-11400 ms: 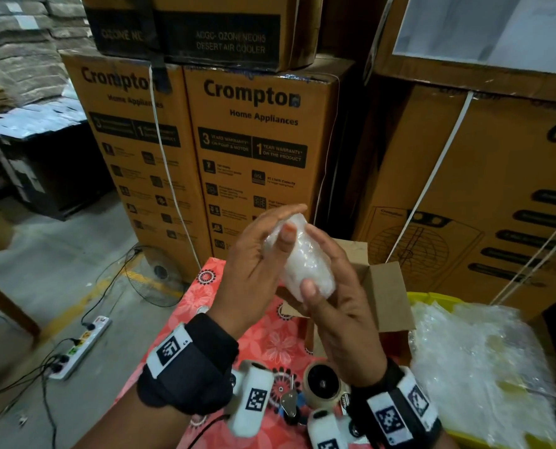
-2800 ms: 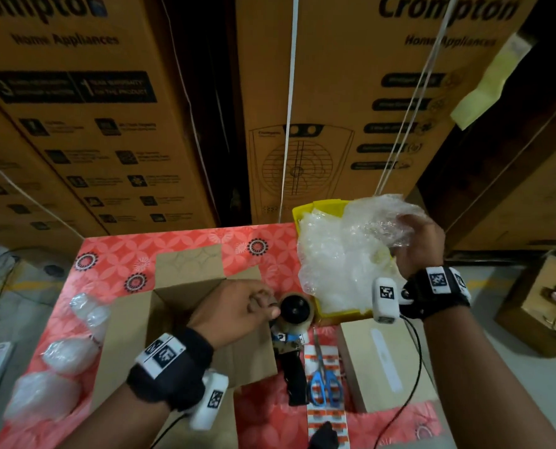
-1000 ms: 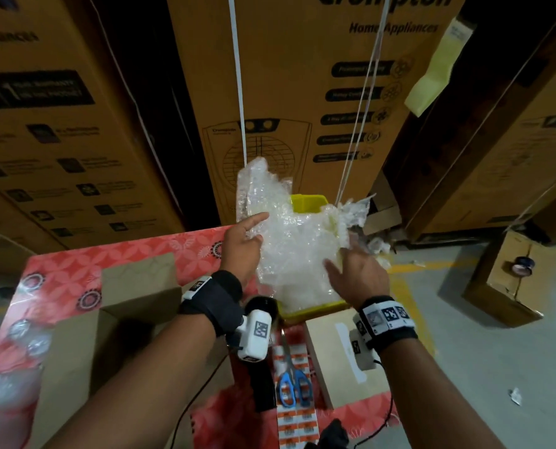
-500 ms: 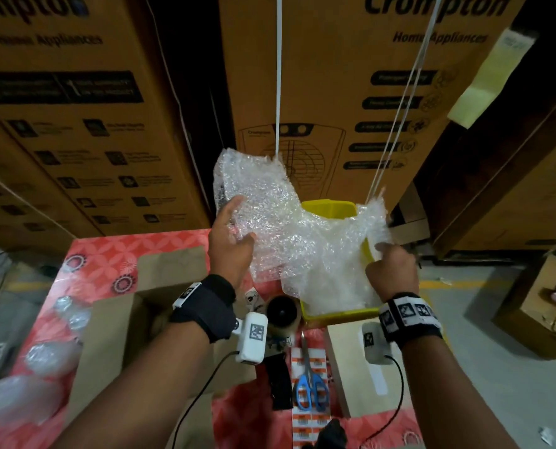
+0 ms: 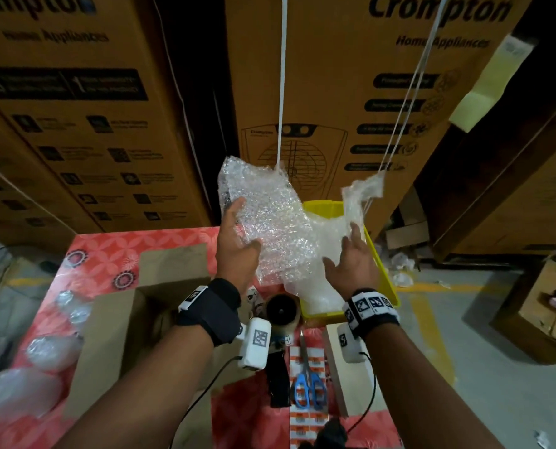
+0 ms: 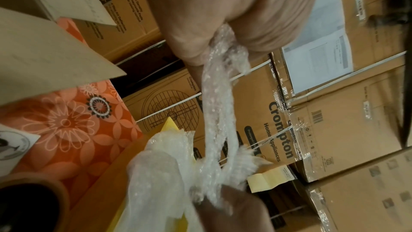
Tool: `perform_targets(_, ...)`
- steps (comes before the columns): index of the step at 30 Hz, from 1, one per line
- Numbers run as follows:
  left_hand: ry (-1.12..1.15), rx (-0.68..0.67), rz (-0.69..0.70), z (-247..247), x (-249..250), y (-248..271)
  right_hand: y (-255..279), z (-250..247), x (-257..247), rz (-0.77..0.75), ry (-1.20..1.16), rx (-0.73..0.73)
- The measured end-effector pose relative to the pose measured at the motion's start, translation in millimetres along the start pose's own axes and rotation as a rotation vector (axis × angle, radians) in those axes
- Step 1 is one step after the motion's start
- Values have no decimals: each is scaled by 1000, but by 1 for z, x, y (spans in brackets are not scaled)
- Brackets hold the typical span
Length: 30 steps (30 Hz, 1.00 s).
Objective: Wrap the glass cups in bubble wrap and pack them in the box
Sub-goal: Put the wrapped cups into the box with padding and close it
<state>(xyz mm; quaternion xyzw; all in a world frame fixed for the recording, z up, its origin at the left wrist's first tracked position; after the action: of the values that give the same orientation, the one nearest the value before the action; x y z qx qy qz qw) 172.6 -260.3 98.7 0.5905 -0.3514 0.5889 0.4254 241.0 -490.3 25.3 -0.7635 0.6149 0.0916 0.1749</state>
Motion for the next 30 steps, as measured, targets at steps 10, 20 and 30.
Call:
perform_targets(10, 11, 144, 30, -47, 8, 1, 13, -31, 27, 76, -137, -74)
perform_targets(20, -27, -15, 5, -37, 4, 9, 4, -116, -19, -218, -165, 369)
perform_targets(30, 297, -115, -122, -48, 5, 19, 41, -81, -196, -645, 258, -116)
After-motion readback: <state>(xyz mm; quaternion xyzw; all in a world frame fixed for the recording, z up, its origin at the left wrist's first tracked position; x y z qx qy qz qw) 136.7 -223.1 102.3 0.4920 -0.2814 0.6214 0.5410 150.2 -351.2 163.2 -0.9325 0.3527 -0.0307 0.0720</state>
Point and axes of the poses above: each hand's wrist, its own y-axis away from the middle knuckle, its own z-axis out of the palm, x = y × z, the point moved 1 cm from there along -y, towards the middle knuckle, and after that the axes turned 8 degrees about -z, right-handed, at the moved point
